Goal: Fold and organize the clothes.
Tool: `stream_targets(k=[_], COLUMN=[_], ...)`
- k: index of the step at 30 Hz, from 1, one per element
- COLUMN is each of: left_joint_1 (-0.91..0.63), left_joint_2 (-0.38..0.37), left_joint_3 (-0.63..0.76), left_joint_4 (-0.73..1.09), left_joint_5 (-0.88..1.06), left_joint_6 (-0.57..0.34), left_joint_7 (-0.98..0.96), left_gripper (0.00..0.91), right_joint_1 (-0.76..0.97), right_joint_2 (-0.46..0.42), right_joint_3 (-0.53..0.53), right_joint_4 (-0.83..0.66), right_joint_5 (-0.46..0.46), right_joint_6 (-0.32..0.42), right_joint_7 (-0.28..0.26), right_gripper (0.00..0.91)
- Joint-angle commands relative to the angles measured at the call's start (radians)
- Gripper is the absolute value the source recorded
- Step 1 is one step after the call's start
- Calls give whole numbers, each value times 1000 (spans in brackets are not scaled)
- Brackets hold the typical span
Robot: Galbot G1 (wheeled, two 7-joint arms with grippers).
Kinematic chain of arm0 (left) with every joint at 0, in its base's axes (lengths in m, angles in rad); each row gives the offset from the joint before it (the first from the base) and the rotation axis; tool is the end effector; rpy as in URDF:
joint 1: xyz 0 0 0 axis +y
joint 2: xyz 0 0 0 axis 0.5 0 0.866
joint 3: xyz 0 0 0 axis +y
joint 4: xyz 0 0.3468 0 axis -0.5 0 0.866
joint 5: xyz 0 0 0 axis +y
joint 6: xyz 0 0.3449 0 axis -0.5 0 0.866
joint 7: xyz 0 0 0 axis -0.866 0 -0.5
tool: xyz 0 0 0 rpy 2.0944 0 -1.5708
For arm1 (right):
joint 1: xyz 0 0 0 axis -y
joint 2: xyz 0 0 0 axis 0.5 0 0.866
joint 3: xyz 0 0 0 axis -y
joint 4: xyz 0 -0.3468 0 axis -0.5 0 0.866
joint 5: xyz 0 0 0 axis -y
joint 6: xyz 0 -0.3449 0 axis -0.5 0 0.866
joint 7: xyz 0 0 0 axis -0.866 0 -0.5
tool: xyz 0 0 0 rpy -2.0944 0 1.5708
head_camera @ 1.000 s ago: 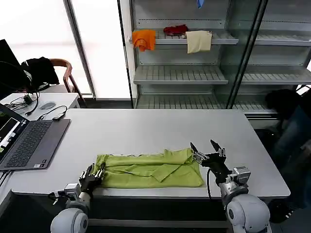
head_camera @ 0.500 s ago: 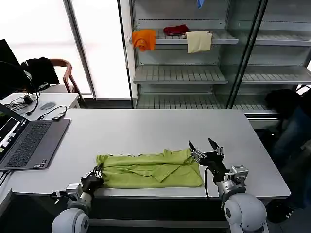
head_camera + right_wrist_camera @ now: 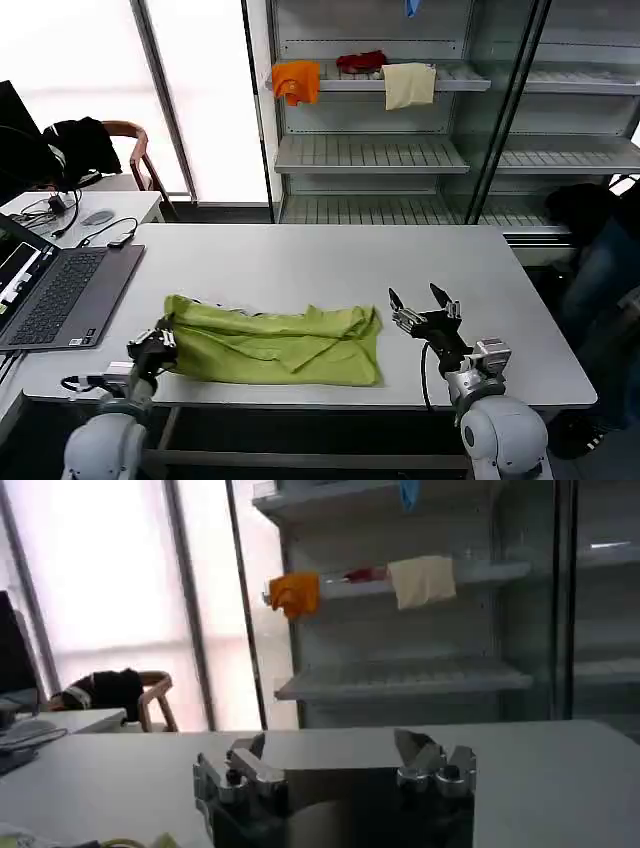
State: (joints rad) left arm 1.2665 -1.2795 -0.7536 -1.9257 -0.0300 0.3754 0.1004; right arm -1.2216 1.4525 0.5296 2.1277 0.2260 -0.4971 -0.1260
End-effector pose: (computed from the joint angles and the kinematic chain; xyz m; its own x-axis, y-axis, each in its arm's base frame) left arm 0.2647 0.1358 -0.2600 -0.9728 -0.1184 0.1991 -0.0602 0.9593 0.2760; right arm 0.2600 -0.0212 -0.2115 -0.9672 -0.2321 0.1029 -0.2214 0.9694 0.1060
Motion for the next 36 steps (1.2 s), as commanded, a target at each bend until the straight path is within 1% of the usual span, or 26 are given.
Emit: stream_targets(k=[1,4,7,9,12,15,19,20,22,23,25,30,31,36], left_joint_1=[-64,-95,-115,-114,-89,-61,-25,-20,-4,-3,-2,-13,-16,-28], left_joint_2=[193,265,304,311,291,213,76,60,9,-6,-46,-93,-99,-122], left_joint_3=[-208,-256,-286,-290,-278,-220,-54,-30,87,111,193,313,324,373], left_joint_4=[15,32,32,14,-60,-135,-237,-249,-266,-268,-263,-220,-205,-144], left_joint_5=[159,159,160,151,118,126,193,202,265,274,376,451,453,442], left_joint_6=[-11,-1,8,13,37,51,71,72,75,74,74,76,77,100], left_joint_7=[157,202,233,244,263,261,245,244,224,223,201,173,171,134], left_gripper=[0,0,0,0,10,10,10,10,10,10,10,10,20,10], right_joint_1=[0,-3,-8,-12,-21,-32,-49,-52,-63,-67,-76,-102,-105,-111], right_joint_2=[2,3,4,6,10,15,20,20,20,21,21,16,15,7], right_joint_3=[-2,-3,-3,-2,0,1,5,6,10,11,16,31,34,48], right_joint_4=[-5,-10,-12,-11,-12,-12,-11,-11,-10,-9,-7,-2,-2,-6], right_joint_5=[-6,-11,-14,-15,-20,-29,-36,-38,-41,-41,-42,-43,-42,-39], right_joint_6=[2,4,4,5,9,15,26,27,33,35,41,53,55,64], right_joint_7=[-1,-1,1,1,1,1,0,0,-2,-2,-4,-9,-10,-14], right_gripper=[907,907,907,907,907,907,907,907,907,907,907,907,907,907])
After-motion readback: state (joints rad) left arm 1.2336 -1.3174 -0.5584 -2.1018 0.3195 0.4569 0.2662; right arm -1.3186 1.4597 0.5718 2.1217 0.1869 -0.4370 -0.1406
